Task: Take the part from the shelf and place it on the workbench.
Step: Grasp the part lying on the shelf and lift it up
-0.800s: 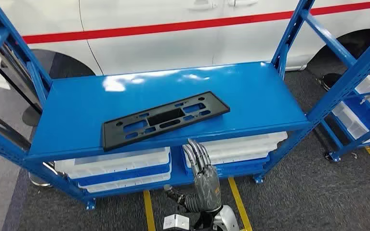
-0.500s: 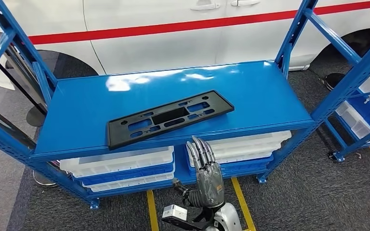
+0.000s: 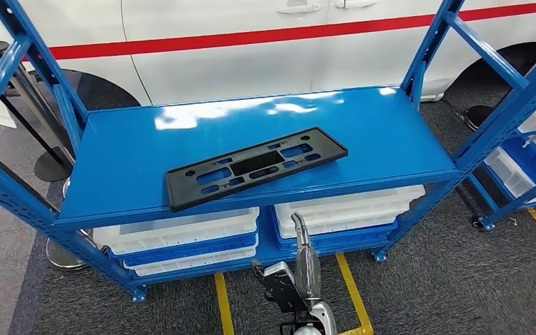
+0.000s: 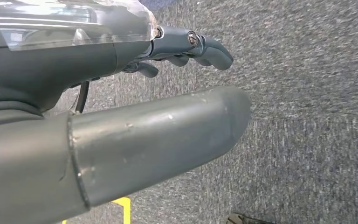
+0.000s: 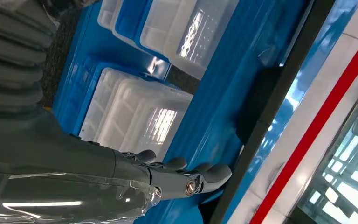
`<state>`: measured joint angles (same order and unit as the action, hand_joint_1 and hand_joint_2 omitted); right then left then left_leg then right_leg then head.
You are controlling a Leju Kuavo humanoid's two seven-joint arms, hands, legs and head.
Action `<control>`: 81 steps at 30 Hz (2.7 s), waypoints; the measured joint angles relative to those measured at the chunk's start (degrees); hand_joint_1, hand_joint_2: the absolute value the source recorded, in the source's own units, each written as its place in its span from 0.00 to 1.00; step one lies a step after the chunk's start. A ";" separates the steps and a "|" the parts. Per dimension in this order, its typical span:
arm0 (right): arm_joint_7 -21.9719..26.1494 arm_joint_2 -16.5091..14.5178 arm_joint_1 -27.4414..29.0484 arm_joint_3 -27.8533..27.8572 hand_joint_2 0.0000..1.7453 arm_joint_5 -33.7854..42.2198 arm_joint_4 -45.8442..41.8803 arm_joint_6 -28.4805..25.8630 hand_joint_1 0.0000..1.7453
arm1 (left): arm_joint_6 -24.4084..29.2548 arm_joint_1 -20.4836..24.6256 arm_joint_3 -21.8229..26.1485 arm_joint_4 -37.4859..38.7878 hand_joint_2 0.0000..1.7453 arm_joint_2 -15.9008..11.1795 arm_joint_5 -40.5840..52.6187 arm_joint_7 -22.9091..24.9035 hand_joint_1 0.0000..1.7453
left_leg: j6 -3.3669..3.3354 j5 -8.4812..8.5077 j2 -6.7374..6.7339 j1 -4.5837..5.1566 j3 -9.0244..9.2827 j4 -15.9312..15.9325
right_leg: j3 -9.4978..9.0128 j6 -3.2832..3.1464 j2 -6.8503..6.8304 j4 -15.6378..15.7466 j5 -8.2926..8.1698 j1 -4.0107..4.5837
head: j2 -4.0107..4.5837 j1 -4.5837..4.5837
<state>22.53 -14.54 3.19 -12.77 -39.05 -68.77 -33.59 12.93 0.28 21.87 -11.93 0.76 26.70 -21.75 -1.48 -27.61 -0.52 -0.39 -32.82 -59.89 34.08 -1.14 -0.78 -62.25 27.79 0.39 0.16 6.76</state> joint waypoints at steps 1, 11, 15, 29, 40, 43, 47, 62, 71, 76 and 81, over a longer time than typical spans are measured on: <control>-0.49 0.33 -0.32 -1.00 0.00 0.25 0.29 -0.53 0.00 | -0.14 0.05 0.18 0.00 0.00 -0.08 0.26 0.15 0.00 | 0.15 0.02 -0.16 0.02 -0.06 0.05 | -0.69 -0.37 -0.06 1.70 -0.29 0.26 | 0.01 -0.01; -3.74 2.52 -2.05 -7.70 1.00 -0.93 1.36 -3.97 0.00 | -0.99 -0.22 2.33 0.00 0.00 -1.06 2.29 0.67 0.00 | 2.57 -6.18 0.07 -0.59 -6.35 -13.72 | -1.77 -0.81 -0.14 4.40 -1.40 -0.48 | -0.01 -0.04; -4.23 2.62 -2.27 -7.94 1.00 -5.95 1.08 -4.05 0.00 | -1.35 -0.15 3.47 0.00 0.00 -1.19 3.19 0.93 0.00 | 2.82 -0.35 0.18 -1.06 -0.72 -2.03 | -1.41 0.38 0.08 2.73 -0.41 -0.62 | 0.00 -0.04; 0.59 -0.54 0.39 1.21 1.00 -27.27 -6.10 -4.18 0.00 | -4.30 0.02 7.21 0.00 0.00 -1.18 4.84 1.46 0.00 | -0.02 -0.58 0.65 -0.76 0.56 0.13 | 2.78 1.55 0.51 -4.64 0.78 -0.54 | -0.01 -0.01; -0.80 -2.54 1.87 4.78 1.00 -31.56 -12.52 -4.20 0.00 | -4.61 0.08 8.75 -0.04 0.00 -1.26 6.14 2.37 0.00 | 2.63 -5.72 0.51 -0.75 -6.16 -12.91 | -4.22 -0.95 0.33 4.94 0.55 -0.44 | 0.00 -0.03; -1.63 -2.67 1.98 5.06 1.00 -33.17 -13.15 -4.20 0.00 | -4.67 -0.19 8.86 -0.04 0.00 -1.34 6.72 2.65 0.00 | 2.95 -0.95 0.46 -0.87 -7.39 -10.89 | -6.15 -0.69 0.60 4.87 2.17 -0.52 | -0.01 -0.03; -2.92 -2.88 2.01 5.57 1.00 -36.49 -14.18 -4.20 0.00 | -5.01 -0.04 9.07 -0.03 0.00 -1.39 7.98 2.89 0.00 | 2.02 3.26 0.34 -0.56 -3.09 -0.84 | -8.02 0.56 0.61 4.66 4.45 -0.32 | -0.01 -0.02; -6.46 -3.09 2.27 6.47 1.00 -43.08 -15.31 -4.20 0.00 | -4.70 0.49 10.05 -0.04 0.00 -1.41 11.89 3.97 0.00 | 0.38 -1.32 0.92 -0.57 2.25 0.83 | 0.73 0.40 0.78 1.48 -2.42 0.28 | -0.01 0.04; -7.20 -3.21 2.35 6.58 1.00 -43.29 -14.85 -4.20 0.00 | -5.31 0.63 10.20 -0.04 0.00 -1.50 12.80 4.08 0.00 | 2.73 -7.95 0.55 -0.69 -4.26 -12.31 | -2.08 -0.94 0.43 5.35 -2.14 -0.24 | -0.01 0.04; -7.74 -3.21 2.29 6.67 1.00 -43.18 -14.29 -4.20 0.00 | -5.52 0.59 10.20 -0.04 0.00 -1.58 13.05 4.25 0.00 | 2.82 -0.73 0.60 -0.92 -0.14 -1.74 | -1.64 0.09 0.66 3.40 -0.92 -0.36 | 0.00 0.06; -7.82 -3.16 2.26 6.77 1.00 -43.17 -14.18 -4.20 0.00 | -5.63 0.68 10.20 -0.04 0.00 -1.61 13.16 4.32 0.00 | 0.70 0.20 0.76 -0.77 0.15 0.31 | -0.74 1.53 0.78 2.00 -0.30 -0.23 | 0.00 0.08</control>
<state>14.72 -17.69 5.45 -6.00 -82.22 -82.95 -37.79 7.29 0.96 32.07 -11.98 -0.85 39.87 -17.43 -0.79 -27.41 0.25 -1.16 -32.67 -59.58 33.34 0.39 0.00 -60.25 27.49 0.16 0.16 6.84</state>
